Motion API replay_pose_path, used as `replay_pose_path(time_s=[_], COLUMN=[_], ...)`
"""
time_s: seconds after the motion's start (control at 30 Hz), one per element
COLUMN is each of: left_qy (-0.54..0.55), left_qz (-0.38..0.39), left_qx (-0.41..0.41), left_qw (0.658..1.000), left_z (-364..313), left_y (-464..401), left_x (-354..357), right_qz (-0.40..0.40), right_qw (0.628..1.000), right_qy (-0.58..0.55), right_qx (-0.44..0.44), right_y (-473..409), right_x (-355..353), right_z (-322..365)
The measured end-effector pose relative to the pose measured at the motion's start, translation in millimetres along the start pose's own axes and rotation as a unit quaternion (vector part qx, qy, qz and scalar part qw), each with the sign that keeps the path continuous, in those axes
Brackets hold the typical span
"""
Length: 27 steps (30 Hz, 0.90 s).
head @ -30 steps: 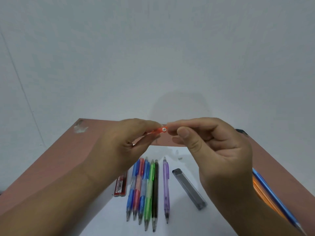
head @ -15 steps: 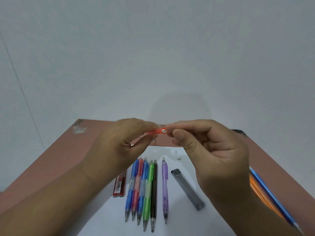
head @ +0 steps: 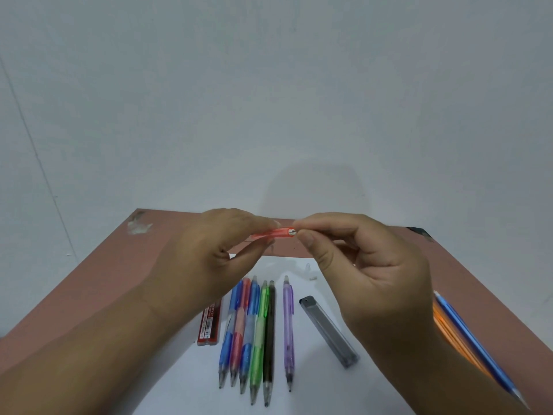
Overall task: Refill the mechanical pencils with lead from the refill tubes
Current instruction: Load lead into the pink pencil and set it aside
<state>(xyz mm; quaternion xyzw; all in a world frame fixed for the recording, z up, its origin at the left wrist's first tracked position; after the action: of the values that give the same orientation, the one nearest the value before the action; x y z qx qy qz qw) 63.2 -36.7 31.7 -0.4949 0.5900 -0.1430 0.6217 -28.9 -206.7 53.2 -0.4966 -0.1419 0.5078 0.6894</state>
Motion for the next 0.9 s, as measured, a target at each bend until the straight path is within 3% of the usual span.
replay_pose_path(time_s=[0.37,0.9], left_qy=[-0.006,-0.016], left_qz=[0.012,0.009], left_qx=[-0.013,0.002], left_qw=[1.000,1.000], left_z=[5.6,4.4], left_y=[2.5,0.9], left_x=[2.1,1.4], right_qz=[0.001,-0.011], right_qw=[1.000,0.997], right_qy=[0.021,-0.039], right_qx=[-0.011,0.058], right_y=[-0.5,-0.1], right_x=[0.0,-0.6], right_z=[-2.2,-10.6])
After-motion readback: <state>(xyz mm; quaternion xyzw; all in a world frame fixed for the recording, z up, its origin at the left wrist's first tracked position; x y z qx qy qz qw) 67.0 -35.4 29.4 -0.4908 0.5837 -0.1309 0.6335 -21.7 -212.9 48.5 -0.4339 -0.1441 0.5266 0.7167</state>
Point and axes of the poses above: each hand's wrist, its own y-axis away from the middle knuckle, its own x-axis out of the palm, z = x × y, the point moved 5 cm from there along -y, towards the middle knuckle, and after that the axes turned 3 degrees about z, right-handed, at the moved point
